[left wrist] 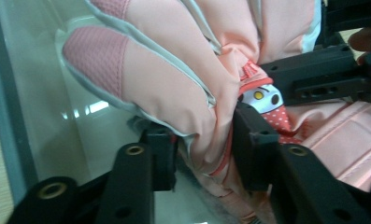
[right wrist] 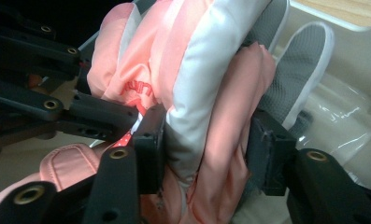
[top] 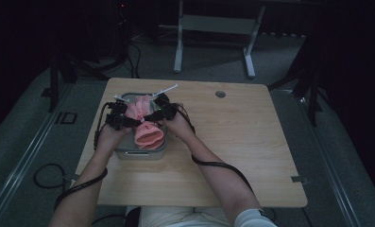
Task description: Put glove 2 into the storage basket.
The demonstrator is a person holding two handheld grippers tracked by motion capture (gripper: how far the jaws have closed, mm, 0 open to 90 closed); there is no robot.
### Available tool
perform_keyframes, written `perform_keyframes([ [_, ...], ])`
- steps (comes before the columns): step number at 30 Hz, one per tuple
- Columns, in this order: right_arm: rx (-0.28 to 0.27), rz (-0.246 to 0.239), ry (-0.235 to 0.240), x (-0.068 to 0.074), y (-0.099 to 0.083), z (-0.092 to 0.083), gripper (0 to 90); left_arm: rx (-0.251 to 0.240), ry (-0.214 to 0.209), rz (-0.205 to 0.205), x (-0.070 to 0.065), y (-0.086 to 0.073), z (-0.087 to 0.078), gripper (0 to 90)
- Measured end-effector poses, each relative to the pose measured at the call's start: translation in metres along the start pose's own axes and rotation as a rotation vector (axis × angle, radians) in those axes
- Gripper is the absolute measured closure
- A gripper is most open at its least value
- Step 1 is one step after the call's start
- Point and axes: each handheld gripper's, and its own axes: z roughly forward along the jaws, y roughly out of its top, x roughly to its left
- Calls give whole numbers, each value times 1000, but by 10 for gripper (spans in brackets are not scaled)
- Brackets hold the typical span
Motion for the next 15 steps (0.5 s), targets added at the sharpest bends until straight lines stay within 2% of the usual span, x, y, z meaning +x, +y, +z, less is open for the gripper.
perform_keyframes([
  [5,-8,20,-1,-4,0,1,479,-13,27,0,0,0,1,544],
  [9,-24,15,-21,-7,2,-5,470,-34,39,-25,1,1,0,465],
  [13,-23,9,-27,-8,5,-8,471,-38,51,-17,0,3,-1,442],
  [15,-24,1,-35,-8,7,-10,470,-47,73,-10,-2,4,-3,422],
])
